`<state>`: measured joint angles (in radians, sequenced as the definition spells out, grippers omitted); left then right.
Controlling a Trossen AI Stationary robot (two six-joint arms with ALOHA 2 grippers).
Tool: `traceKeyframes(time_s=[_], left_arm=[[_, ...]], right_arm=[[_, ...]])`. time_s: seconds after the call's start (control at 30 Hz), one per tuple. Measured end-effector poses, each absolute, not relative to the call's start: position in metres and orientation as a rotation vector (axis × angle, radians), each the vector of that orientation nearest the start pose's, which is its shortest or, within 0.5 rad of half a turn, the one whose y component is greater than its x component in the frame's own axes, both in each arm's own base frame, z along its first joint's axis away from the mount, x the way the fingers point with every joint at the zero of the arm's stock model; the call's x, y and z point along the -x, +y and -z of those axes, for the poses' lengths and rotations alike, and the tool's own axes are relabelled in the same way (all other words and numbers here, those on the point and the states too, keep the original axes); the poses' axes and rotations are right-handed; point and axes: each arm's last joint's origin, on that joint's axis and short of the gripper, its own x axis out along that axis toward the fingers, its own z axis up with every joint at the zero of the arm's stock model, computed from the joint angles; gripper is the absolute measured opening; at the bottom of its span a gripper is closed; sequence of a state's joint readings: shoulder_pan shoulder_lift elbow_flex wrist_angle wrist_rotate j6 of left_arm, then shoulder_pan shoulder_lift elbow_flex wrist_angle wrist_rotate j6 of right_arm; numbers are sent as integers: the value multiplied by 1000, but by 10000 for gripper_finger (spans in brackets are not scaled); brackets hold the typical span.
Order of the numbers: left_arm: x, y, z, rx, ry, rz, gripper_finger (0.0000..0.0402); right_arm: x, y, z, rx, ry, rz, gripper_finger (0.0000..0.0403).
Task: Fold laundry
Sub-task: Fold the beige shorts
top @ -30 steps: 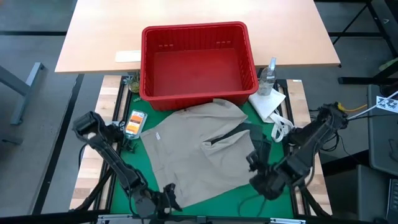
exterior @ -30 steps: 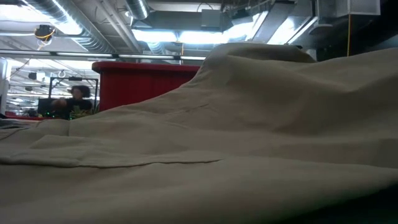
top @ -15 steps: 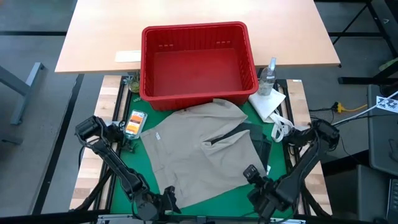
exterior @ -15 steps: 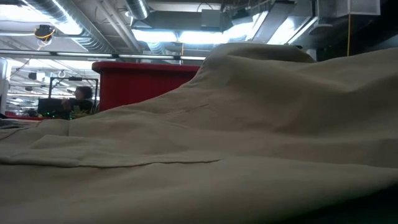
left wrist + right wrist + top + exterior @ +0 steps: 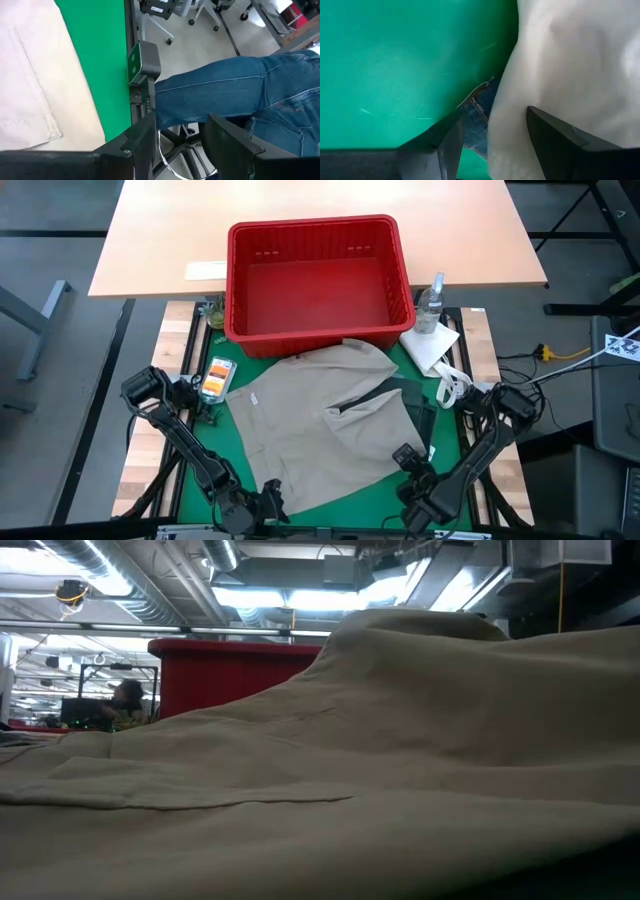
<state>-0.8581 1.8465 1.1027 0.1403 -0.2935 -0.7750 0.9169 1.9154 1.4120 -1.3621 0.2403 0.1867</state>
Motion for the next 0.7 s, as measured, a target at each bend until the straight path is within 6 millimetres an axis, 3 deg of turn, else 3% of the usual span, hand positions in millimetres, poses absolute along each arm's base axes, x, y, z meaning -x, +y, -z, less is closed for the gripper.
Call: traceKeyframes(time_s=[0.33, 0.7], left_arm=[[-259, -289, -177, 381, 750, 332, 168], [-258, -287, -174, 315, 792, 355, 168]], right_arm=[[-205, 253, -180, 993, 1635, -245, 214], [-205, 254, -177, 962, 1646, -209, 214]])
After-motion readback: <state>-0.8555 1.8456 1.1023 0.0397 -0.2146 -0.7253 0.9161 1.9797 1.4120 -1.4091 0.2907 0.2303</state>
